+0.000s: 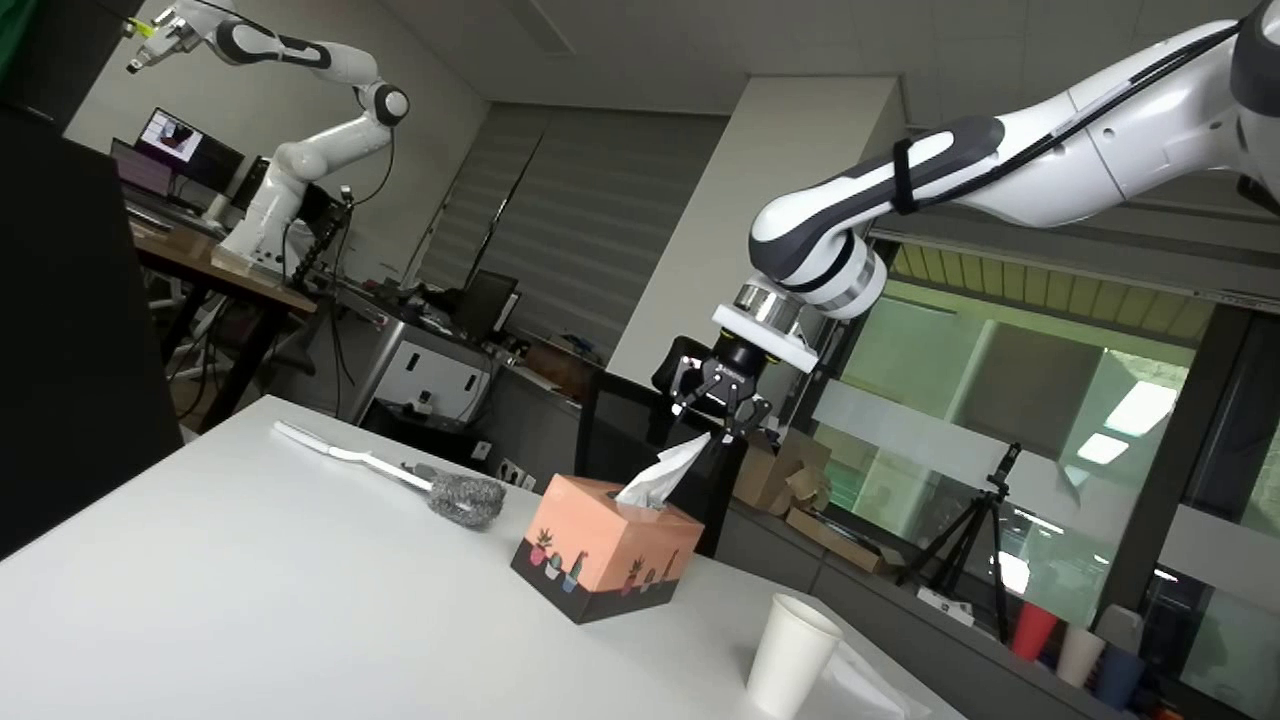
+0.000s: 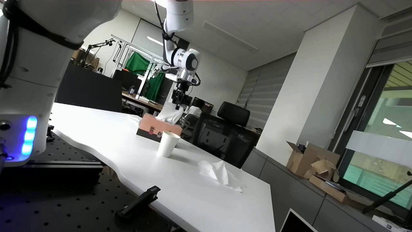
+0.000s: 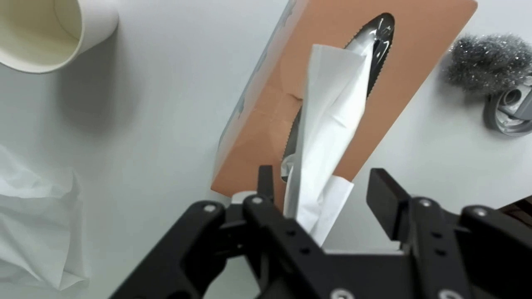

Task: Remove a tissue from the box and put it on the table

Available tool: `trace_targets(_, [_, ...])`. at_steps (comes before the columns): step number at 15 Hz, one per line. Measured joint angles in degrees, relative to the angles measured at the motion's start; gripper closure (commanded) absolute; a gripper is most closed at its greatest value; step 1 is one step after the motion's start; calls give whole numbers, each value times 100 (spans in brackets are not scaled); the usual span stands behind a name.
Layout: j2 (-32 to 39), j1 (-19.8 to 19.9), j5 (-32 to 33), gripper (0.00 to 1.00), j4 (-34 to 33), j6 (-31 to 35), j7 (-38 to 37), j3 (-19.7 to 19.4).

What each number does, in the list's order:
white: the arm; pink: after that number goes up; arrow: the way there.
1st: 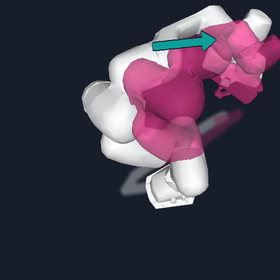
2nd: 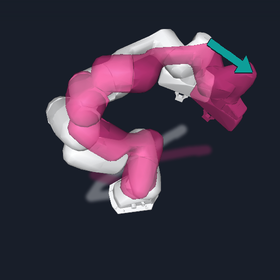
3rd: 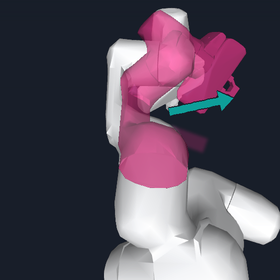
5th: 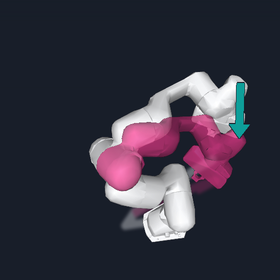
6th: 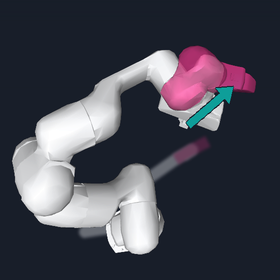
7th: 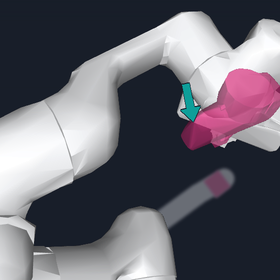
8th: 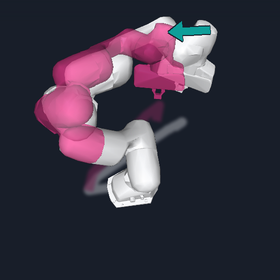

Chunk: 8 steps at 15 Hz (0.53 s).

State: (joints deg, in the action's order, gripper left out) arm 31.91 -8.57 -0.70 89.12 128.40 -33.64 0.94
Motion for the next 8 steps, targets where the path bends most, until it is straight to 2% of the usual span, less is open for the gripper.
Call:
trace_targets(4, [103,14,-124,96,-163,-173,49,-40])
trace_targets(5, [126,16,-172,99,-192,-223,93,-47])
trace_targets(8, [201,28,-292,100,-272,-341,217,-52])
